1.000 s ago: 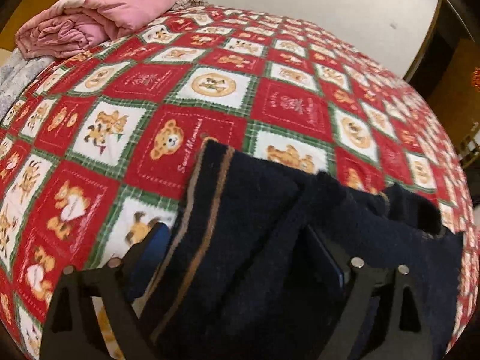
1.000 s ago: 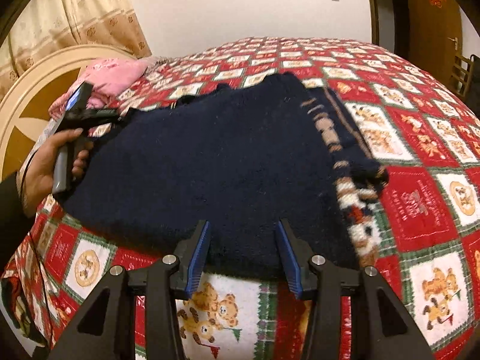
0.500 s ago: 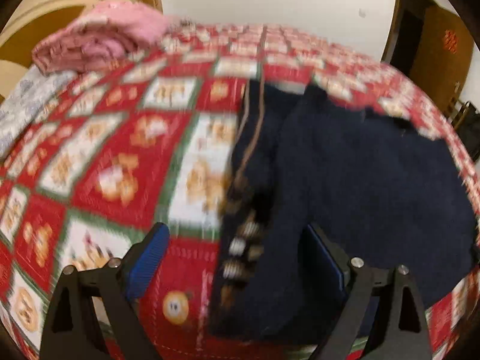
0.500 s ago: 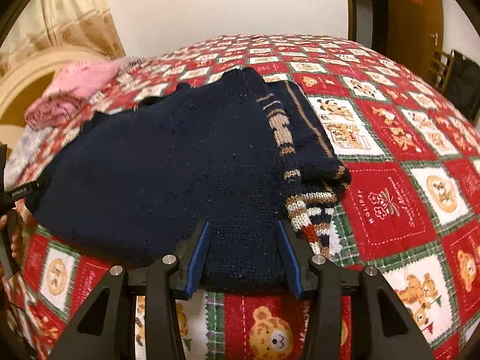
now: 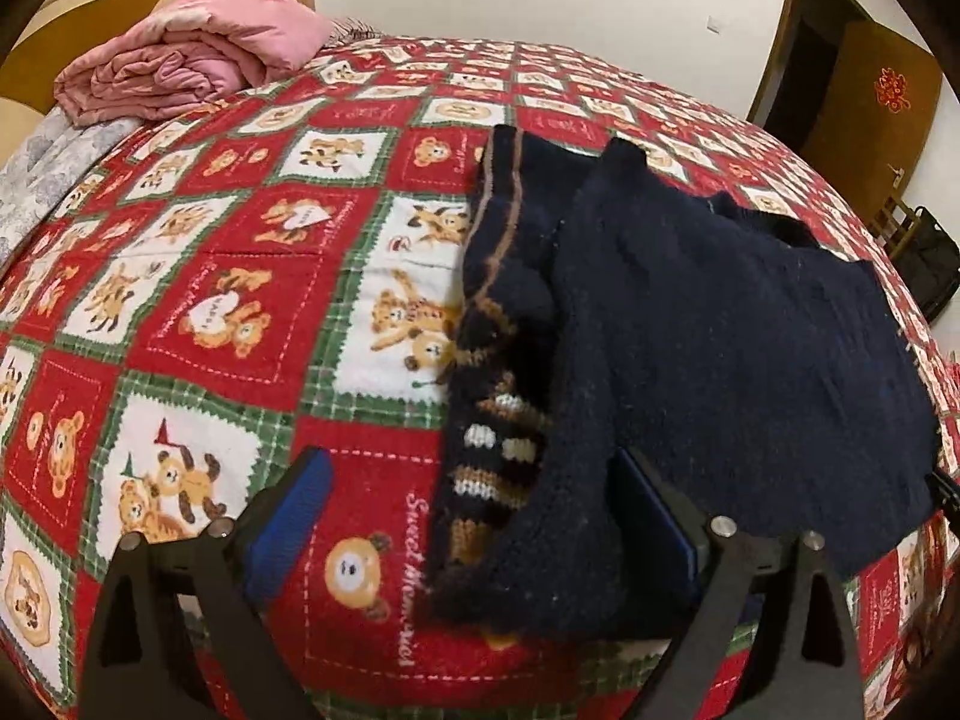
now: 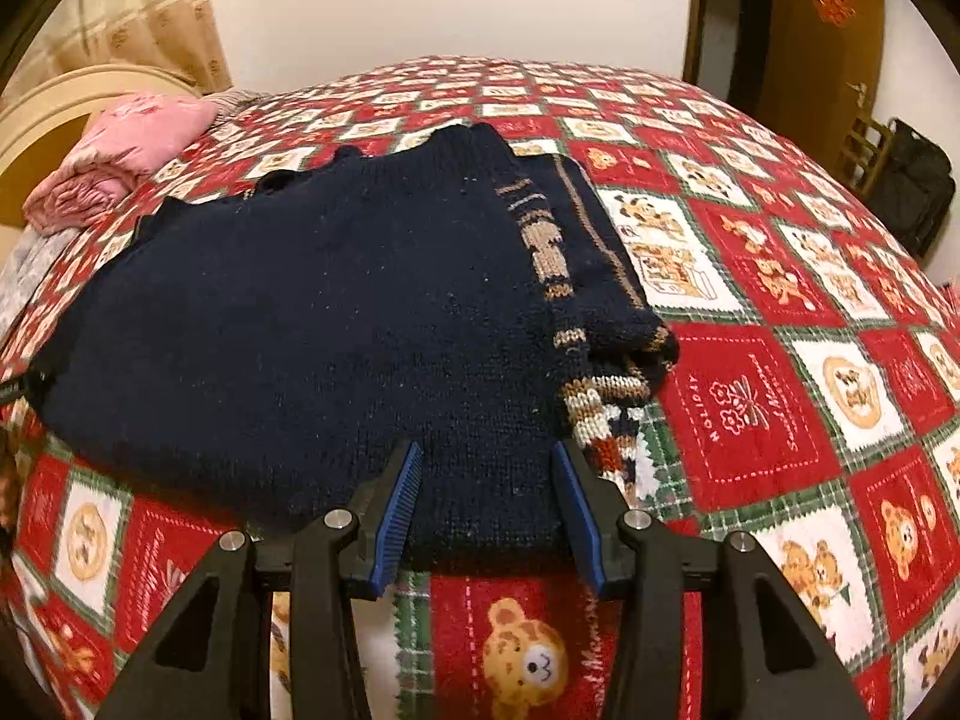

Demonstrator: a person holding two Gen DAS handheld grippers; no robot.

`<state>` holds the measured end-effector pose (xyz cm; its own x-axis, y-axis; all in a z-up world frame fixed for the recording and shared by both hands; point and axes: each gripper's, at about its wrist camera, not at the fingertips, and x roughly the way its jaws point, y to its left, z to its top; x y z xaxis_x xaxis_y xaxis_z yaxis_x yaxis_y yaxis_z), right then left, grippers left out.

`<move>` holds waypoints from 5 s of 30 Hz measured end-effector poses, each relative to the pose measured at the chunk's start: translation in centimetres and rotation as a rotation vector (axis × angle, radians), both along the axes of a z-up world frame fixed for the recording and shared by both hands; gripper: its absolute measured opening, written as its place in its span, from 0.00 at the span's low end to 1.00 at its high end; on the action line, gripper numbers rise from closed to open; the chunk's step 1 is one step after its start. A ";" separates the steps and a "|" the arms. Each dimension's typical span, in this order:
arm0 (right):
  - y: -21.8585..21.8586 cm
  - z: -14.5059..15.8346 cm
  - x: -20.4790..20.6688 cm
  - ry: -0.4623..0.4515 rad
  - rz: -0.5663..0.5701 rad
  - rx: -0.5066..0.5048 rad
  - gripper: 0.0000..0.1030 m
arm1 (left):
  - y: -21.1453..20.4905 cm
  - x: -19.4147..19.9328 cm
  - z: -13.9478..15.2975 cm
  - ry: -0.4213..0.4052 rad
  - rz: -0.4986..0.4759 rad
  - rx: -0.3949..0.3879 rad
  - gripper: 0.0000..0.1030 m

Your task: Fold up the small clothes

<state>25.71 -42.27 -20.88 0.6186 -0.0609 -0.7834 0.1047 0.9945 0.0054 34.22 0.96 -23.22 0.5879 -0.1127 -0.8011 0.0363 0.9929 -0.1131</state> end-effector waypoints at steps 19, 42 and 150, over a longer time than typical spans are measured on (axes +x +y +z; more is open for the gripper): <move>10.9 4.5 -2.0 -0.101 0.203 -0.084 0.46 | 2.2 -4.0 0.5 -0.004 -0.067 -0.056 0.96; 35.1 0.7 1.5 -0.109 0.679 -0.217 0.46 | 12.0 -1.5 1.0 -0.022 0.094 -0.206 0.96; -6.9 0.1 -5.1 -0.153 -0.100 0.559 0.19 | -28.5 6.8 13.8 -0.179 -0.652 -0.197 0.79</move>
<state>20.61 -49.21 -20.78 0.7394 0.2725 -0.6157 0.1543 0.8215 0.5489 40.97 -27.54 -9.45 0.4719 -0.6196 -0.6272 0.6518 0.7243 -0.2250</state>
